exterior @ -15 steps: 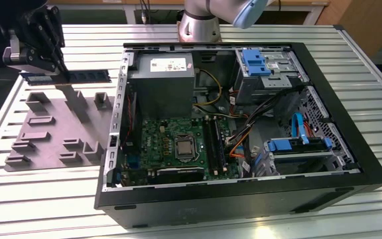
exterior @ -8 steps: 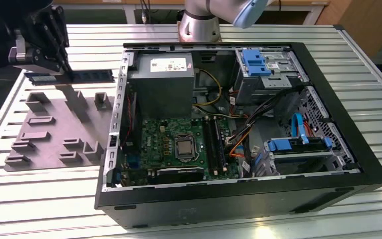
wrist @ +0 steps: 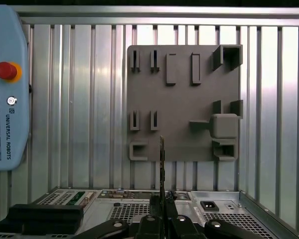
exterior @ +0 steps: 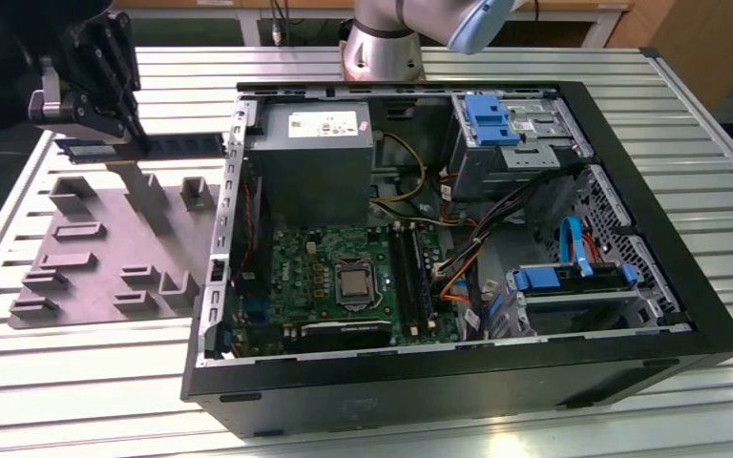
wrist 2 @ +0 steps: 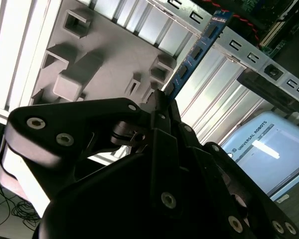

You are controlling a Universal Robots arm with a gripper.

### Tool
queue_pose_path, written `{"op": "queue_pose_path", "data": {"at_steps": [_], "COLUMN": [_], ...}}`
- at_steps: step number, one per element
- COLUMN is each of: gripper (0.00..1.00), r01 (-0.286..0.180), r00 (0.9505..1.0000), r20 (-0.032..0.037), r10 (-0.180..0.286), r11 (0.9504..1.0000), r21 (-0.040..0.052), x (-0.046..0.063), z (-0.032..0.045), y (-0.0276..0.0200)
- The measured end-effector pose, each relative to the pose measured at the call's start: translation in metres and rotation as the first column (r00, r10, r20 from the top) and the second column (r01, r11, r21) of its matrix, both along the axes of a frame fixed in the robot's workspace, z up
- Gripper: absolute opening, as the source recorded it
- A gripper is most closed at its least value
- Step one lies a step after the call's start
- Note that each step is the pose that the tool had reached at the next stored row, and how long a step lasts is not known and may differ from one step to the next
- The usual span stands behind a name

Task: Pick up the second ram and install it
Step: 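Pick up the second ram and move it above second insertion slot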

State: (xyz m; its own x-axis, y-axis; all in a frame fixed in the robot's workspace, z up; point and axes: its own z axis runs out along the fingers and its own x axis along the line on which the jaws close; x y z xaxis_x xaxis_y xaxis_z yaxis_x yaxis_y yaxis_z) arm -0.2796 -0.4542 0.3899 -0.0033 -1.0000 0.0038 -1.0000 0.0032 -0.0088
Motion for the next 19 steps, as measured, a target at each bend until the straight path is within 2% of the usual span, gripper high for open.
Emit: {"op": "queue_pose_path", "data": {"at_steps": [19], "gripper": [0.14], "r01": [0.0], "r00": [1.0], "r20": [-0.0001], "r10": [0.0], "r11": [1.0], "r21": [-0.0001], "x": [0.015], "z": [0.0], "y": [0.0]}}
